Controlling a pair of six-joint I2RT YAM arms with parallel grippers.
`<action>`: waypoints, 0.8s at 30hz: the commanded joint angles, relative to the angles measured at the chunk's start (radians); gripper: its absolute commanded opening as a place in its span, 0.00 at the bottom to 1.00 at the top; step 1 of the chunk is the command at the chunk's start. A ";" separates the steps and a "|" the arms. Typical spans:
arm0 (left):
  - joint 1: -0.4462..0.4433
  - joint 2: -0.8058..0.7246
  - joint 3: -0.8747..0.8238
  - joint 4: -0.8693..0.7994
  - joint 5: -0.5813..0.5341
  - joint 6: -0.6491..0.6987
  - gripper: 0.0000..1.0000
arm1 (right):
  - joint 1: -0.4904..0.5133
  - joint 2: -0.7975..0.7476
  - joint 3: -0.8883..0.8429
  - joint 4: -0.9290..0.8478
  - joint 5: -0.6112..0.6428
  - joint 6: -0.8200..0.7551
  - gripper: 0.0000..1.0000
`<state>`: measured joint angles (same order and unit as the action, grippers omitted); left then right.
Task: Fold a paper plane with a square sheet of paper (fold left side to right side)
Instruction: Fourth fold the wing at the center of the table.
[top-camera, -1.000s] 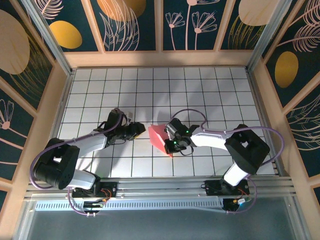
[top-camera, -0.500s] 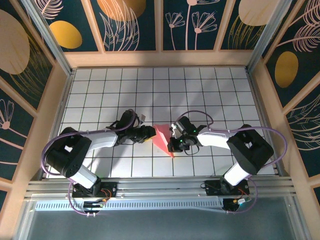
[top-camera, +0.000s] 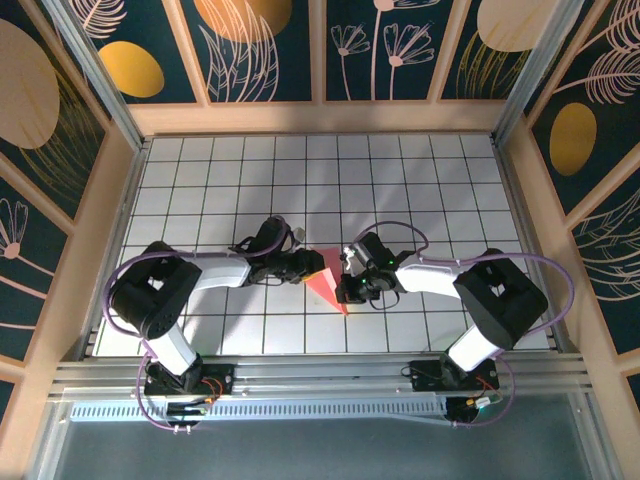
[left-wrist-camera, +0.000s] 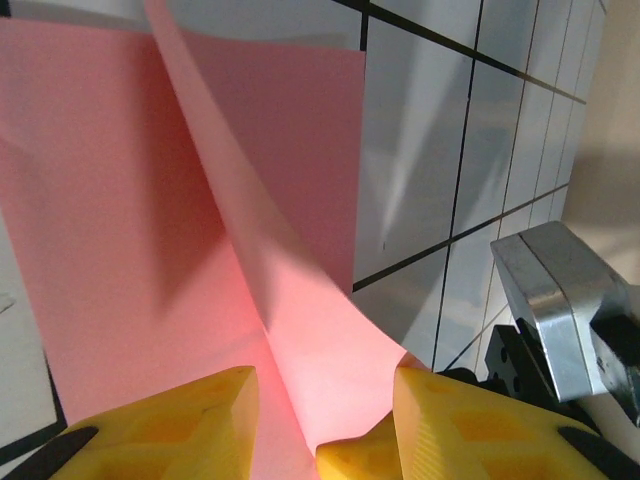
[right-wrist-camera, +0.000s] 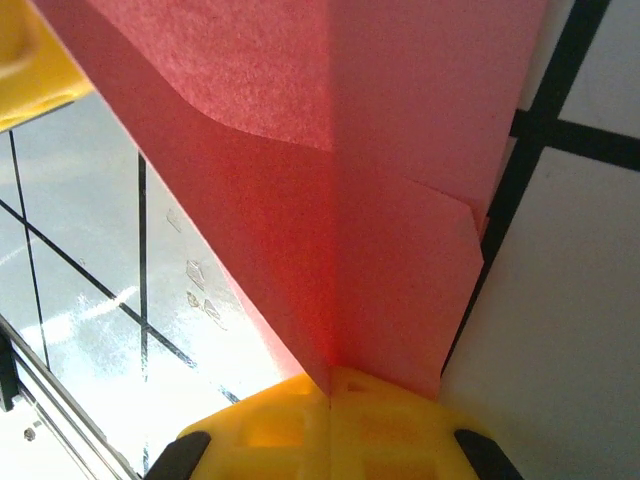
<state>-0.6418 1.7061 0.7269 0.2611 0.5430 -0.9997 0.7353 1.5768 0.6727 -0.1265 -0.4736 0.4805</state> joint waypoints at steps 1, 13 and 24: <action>-0.005 0.042 0.038 0.009 -0.004 -0.005 0.40 | -0.008 -0.021 -0.015 0.012 -0.016 0.013 0.01; -0.005 0.100 0.103 -0.105 -0.067 0.038 0.41 | -0.009 -0.023 -0.019 0.016 -0.019 0.012 0.04; -0.005 0.129 0.132 -0.206 -0.129 0.082 0.41 | -0.011 -0.025 -0.013 0.018 -0.020 0.009 0.10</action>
<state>-0.6437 1.8030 0.8444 0.1337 0.4595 -0.9508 0.7341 1.5768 0.6716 -0.1108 -0.4740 0.4808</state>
